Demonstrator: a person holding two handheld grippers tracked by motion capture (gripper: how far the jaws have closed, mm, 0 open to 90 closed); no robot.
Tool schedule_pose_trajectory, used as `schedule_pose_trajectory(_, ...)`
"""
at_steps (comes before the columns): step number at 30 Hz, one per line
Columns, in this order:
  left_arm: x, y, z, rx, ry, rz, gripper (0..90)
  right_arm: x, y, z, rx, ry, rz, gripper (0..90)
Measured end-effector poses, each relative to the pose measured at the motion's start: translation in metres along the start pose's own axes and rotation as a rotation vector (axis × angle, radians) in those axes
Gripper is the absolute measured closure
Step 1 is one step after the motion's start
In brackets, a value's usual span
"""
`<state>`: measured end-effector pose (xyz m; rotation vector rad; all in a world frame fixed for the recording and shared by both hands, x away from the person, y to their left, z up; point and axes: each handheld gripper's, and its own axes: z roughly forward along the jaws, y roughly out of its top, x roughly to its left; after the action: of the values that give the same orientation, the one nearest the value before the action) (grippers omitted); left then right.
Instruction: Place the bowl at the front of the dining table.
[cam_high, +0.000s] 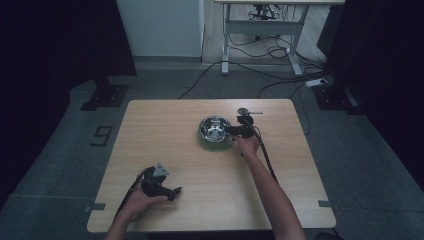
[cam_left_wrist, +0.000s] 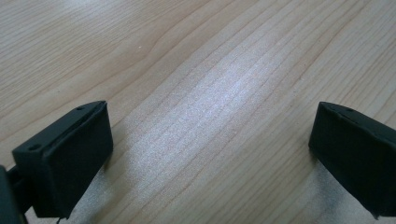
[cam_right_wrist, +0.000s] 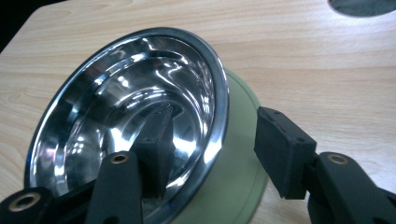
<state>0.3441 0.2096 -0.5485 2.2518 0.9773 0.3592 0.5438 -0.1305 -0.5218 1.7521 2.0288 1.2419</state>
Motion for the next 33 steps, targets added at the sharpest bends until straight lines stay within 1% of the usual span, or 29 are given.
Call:
schedule_pose_trajectory(3, 0.0, 0.0, 0.0, 0.0, 0.0, 0.0, 0.0, -0.001, -0.001, -0.007, -0.008, 0.003, -0.012, 43.2)
schedule_pose_trajectory(5, 0.0, 0.0, 0.0, 0.0, 0.0, 0.0, 0.0, -0.002, -0.001, -0.011, 0.002, 0.007, -0.025, 41.8)
schedule_pose_trajectory(12, 0.0, 0.0, 0.0, 0.0, 0.001, 0.0, 0.0, -0.001, -0.007, -0.025, -0.013, 0.035, -0.052, 41.6)
schedule_pose_trajectory(13, 0.0, 0.0, 0.0, 0.0, 0.001, -0.001, 0.0, 0.0, -0.007, -0.027, -0.007, 0.038, -0.059, 41.1)
schedule_pose_trajectory(17, 0.0, 0.0, 0.0, 0.0, 0.001, -0.001, 0.0, 0.002, -0.011, -0.035, -0.009, 0.069, -0.076, 40.9)
schedule_pose_trajectory(21, 0.0, 0.0, 0.0, 0.0, 0.001, -0.001, 0.0, 0.003, -0.015, -0.044, 0.007, 0.103, -0.099, 40.8)
schedule_pose_trajectory(24, 0.0, 0.0, 0.0, 0.0, 0.001, -0.002, 0.0, 0.005, -0.019, -0.054, 0.008, 0.124, -0.104, 40.8)
schedule_pose_trajectory(28, 0.0, 0.0, 0.0, 0.0, 0.001, -0.002, 0.0, 0.005, -0.024, -0.067, -0.004, 0.134, -0.117, 40.2)
schedule_pose_trajectory(33, 0.0, 0.0, 0.0, 0.0, 0.002, -0.002, 0.0, 0.001, -0.032, -0.084, -0.016, 0.142, -0.126, 39.8)
